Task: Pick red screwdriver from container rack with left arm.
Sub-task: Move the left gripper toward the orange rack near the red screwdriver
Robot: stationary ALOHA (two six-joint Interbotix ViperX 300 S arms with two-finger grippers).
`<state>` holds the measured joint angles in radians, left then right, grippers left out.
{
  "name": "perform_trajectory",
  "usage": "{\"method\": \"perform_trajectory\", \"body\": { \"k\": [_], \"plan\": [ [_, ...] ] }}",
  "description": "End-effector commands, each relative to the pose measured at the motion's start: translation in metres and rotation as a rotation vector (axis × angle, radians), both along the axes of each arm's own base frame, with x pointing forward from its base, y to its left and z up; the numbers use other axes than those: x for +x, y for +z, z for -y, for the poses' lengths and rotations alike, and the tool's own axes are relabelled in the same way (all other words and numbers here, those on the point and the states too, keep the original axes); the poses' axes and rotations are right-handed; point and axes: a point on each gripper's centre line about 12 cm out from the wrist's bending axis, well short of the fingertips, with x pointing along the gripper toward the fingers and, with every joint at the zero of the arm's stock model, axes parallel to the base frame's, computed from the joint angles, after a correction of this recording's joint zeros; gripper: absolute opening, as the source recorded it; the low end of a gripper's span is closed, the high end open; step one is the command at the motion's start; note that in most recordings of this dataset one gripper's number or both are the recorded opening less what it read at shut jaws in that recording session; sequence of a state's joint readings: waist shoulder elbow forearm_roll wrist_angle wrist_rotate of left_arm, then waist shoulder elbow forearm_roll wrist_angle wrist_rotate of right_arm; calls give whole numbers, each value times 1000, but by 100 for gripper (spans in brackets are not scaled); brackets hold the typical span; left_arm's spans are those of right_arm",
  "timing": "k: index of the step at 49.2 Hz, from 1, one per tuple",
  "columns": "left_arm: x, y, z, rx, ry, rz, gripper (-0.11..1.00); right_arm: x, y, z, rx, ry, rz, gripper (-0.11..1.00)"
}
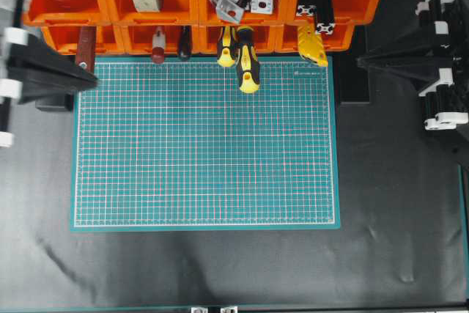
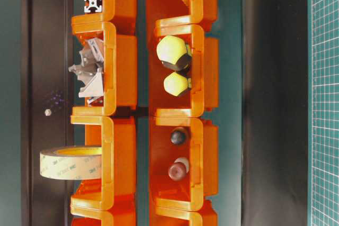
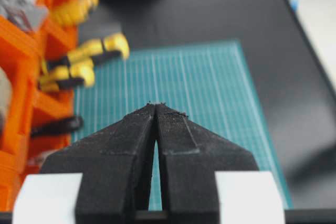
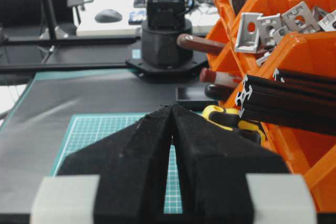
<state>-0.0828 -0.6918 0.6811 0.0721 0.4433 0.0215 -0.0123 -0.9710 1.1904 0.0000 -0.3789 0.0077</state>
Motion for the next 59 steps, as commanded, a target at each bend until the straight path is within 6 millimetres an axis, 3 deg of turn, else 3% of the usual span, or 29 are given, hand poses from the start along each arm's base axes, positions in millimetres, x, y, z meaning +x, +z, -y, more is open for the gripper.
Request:
{"method": "perform_trajectory", "body": {
  "k": [1, 18, 27, 39, 47, 59],
  "plan": [
    [14, 5, 5, 54, -28, -91, 0, 3, 15, 0, 4, -2, 46, -1],
    [65, -24, 18, 390, -113, -290, 0, 3, 15, 0, 6, -2, 38, -1],
    [89, -36, 17, 656, -19, -431, 0, 3, 12, 0, 6, -2, 25, -1],
    [93, -38, 33, 776, 115, -410, 0, 2, 8, 0, 3, -2, -8, -1],
    [80, -43, 28, 795, 256, -487, 0, 2, 5, 0, -6, -2, -32, -1],
    [86, -56, 31, 789, 218, -476, 0, 2, 1, 0, 2, 0, -55, -1]
  ]
}}
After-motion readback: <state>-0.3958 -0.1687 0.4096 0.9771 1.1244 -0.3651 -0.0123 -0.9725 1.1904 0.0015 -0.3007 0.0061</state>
